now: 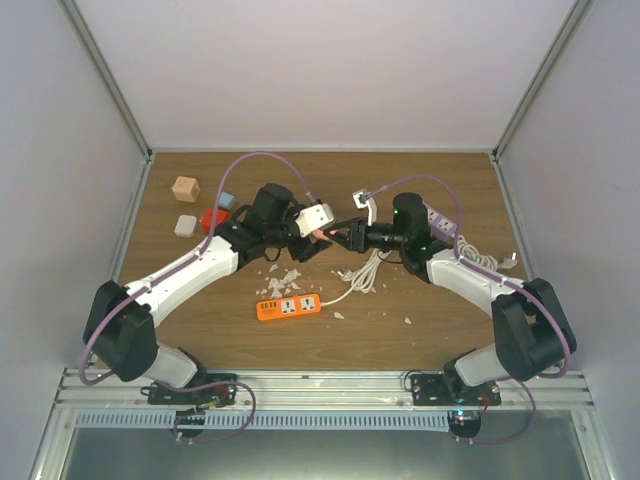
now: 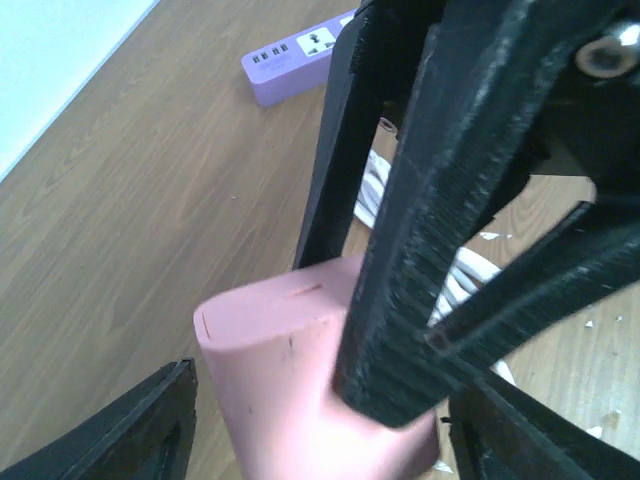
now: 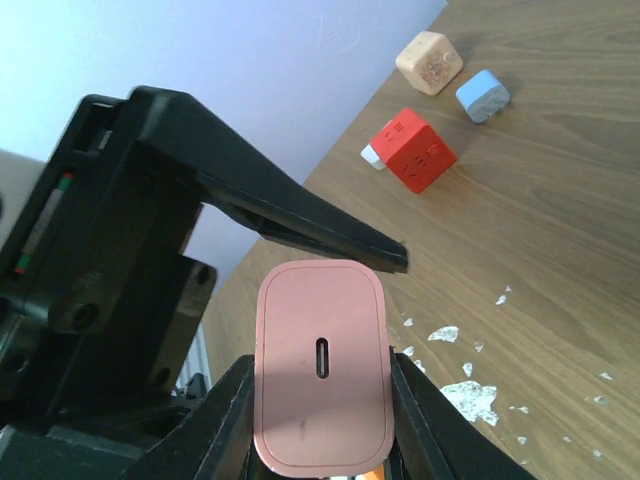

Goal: Pull the plug off the socket

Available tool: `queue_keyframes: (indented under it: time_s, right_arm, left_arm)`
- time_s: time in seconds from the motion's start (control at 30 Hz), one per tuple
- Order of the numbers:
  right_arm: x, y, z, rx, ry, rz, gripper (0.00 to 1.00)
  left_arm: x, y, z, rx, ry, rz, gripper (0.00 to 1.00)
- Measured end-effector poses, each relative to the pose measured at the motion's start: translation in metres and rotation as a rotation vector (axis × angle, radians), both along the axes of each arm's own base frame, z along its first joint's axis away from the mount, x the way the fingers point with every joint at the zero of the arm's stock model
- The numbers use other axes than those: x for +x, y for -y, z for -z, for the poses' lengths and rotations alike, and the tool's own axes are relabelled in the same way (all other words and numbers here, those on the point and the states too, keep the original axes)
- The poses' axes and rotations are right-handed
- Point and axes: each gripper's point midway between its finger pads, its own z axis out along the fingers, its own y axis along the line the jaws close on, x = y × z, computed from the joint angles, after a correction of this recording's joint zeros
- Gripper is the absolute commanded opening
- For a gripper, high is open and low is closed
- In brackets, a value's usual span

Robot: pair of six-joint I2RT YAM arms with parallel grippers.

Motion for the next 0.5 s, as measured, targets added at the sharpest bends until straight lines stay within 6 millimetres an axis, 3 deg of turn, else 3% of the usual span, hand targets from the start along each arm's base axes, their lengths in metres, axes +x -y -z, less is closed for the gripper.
queue_keyframes:
  time_s: [0.2, 0.27, 0.4, 0.5]
  right_arm:
    - [-0.0003, -0.0044, -0.0041, 0.026, -0.024, 0.005, 0.1]
    - [0.0006, -0.0041, -0.0047, 0.031, -0.022, 0.011, 0.19]
    - [0.0005, -0.0043, -0.0041, 0.032, -0.026, 0.013, 0.61]
    - [-0.0013, -0.0054, -0.005, 0.034, -0.02, 0.002, 0.84]
  left_arm:
    - [0.0064, 0.0039, 0.0048, -0.004, -0.025, -0.026, 0.42]
    - [0.0075, 0.0036, 0.0042, -0.006, -0.024, -0.035, 0.38]
    - [0.0073, 0.003, 0.0041, -0.007, -0.022, -0.037, 0.33]
    - [0.0062, -0.0017, 0.0065, -0.002, -0.024, -0.037, 0.32]
